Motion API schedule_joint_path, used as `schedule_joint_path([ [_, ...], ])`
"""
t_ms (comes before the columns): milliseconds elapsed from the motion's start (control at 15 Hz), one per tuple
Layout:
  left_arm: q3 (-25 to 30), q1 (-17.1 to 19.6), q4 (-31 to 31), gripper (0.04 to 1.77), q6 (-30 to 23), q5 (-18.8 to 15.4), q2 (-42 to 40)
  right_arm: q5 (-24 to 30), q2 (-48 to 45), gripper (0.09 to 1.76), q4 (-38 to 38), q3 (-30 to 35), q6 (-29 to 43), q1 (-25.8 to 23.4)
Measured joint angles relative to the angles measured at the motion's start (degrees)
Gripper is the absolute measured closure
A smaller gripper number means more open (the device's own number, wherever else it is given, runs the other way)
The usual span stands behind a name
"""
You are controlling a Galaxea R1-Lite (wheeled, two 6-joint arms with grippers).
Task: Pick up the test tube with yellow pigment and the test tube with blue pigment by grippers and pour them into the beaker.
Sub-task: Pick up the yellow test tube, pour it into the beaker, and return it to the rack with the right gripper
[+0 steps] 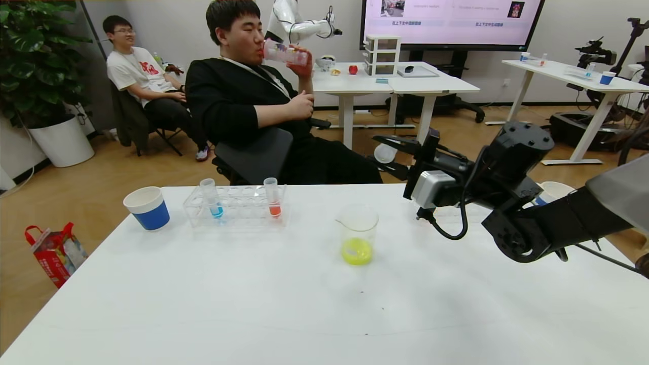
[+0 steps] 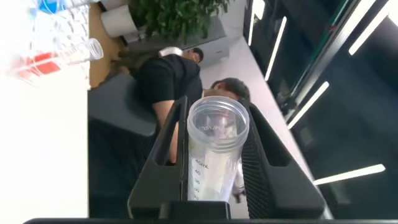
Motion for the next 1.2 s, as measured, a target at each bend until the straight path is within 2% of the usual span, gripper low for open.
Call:
schedule_joint_path([
  [133,0.0,0.0,0.0,0.06,0.0,0.0,0.0,-3.0,-0.6,1.35,-3.9,2.3,10.0,-0.3],
  [400,0.0,0.0,0.0,0.06,0.0,0.0,0.0,-16.8,-1.2,1.35,-6.9,4.5,31.5,-1.4],
  [533,0.0,0.0,0.0,0.06,0.0,0.0,0.0,-23.3,-1.5,1.35,-5.7,4.7,42.1,-1.8],
  [667,0.0,0.0,0.0,0.06,0.0,0.0,0.0,-29.3,-2.5,1.35,0.7,4.9,50.6,-2.6],
  [933,0.0,0.0,0.0,0.06,0.0,0.0,0.0,-30.7,-6.8,1.35,15.6,2.6,63.8,-6.3],
  [1200,0.0,0.0,0.0,0.06,0.0,0.0,0.0,-27.6,-9.6,1.35,22.0,-0.7,64.9,-14.7],
])
